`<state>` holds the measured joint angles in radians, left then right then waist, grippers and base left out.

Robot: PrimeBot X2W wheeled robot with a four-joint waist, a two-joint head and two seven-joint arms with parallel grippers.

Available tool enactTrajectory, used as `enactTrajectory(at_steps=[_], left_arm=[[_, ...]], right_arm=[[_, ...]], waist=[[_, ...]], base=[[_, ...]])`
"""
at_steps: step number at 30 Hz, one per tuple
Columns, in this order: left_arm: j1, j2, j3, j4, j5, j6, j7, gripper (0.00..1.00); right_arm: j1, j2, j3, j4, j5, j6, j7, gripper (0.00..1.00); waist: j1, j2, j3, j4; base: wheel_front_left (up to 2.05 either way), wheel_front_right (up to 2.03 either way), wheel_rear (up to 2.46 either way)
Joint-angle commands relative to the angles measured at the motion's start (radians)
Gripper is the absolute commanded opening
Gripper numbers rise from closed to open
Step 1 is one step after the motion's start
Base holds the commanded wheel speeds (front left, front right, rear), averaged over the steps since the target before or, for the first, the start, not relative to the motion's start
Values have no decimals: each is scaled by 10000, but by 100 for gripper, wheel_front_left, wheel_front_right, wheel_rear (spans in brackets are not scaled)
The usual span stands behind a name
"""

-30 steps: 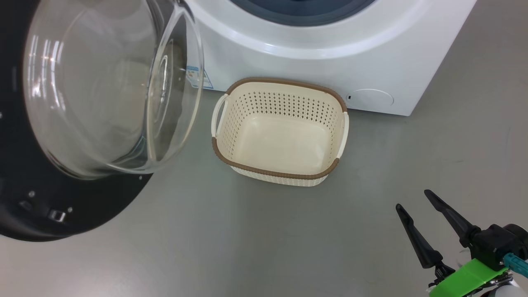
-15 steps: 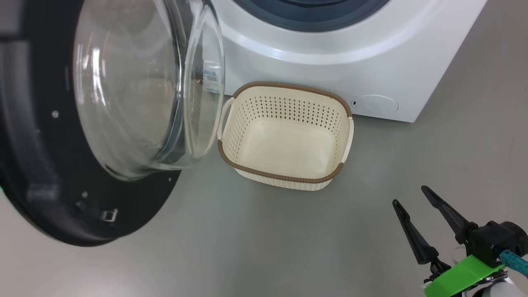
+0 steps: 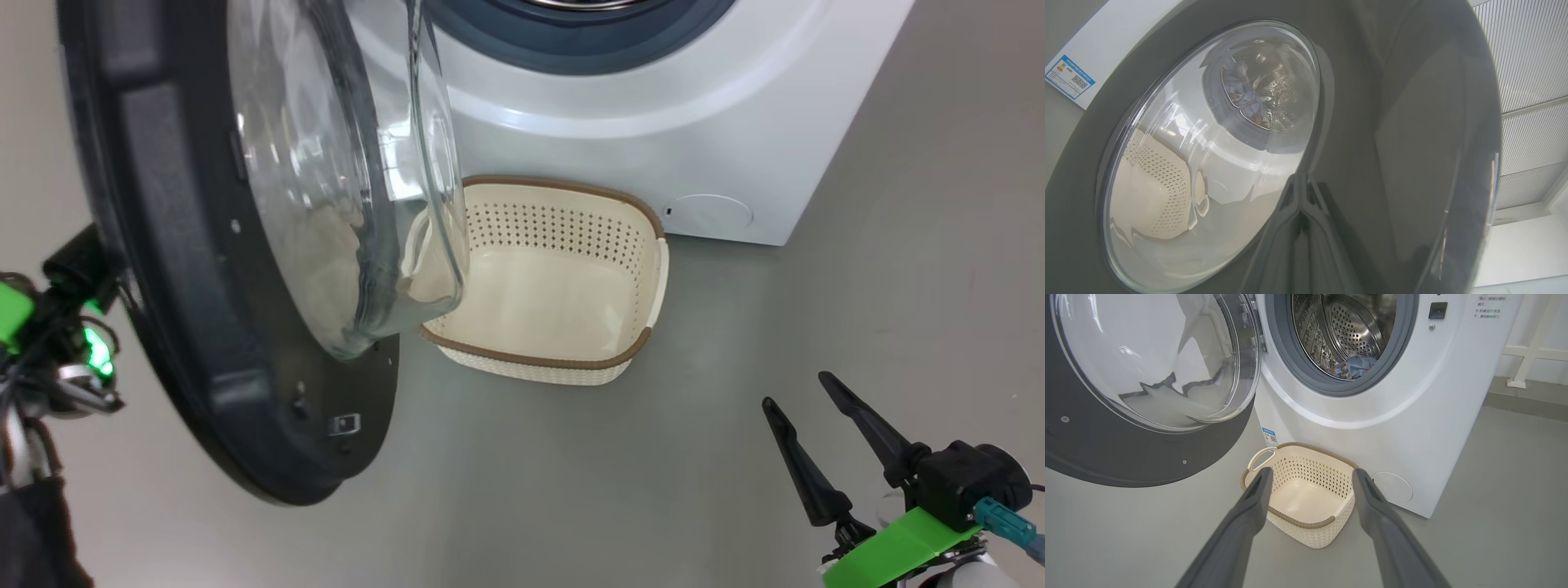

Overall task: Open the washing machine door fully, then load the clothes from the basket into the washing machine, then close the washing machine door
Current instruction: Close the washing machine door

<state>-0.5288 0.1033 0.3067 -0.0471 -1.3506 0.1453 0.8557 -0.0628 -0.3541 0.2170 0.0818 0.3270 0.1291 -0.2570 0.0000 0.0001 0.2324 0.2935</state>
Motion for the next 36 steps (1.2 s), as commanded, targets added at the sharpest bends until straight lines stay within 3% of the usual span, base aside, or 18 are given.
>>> enactTrajectory(at_steps=[1, 13, 24, 36], left_arm=[[-157, 186, -24, -373, 162, -38, -6, 0], [-942, -297, -1007, 485, 569, -423, -797, 0], [-1316, -281, -931, 1384, 782, -892, -1403, 0], [-1881, -352, -1170, 2024, 972, -1165, -1880, 0]], right_arm=[[-199, -17, 201, -168, 12, 16, -48, 100], [-413, 288, 276, -137, -37, 16, -48, 100], [-500, 472, 273, -65, -29, 16, -48, 100], [-624, 661, 320, -35, -9, 16, -48, 100]], waist=[[0, -1, -134, -194], [0, -1, -290, -1163], [0, -1, -413, -2346], [0, -1, -382, -2888]], base=[[0, 0, 0], [0, 0, 0], [0, 0, 0], [0, 0, 0]])
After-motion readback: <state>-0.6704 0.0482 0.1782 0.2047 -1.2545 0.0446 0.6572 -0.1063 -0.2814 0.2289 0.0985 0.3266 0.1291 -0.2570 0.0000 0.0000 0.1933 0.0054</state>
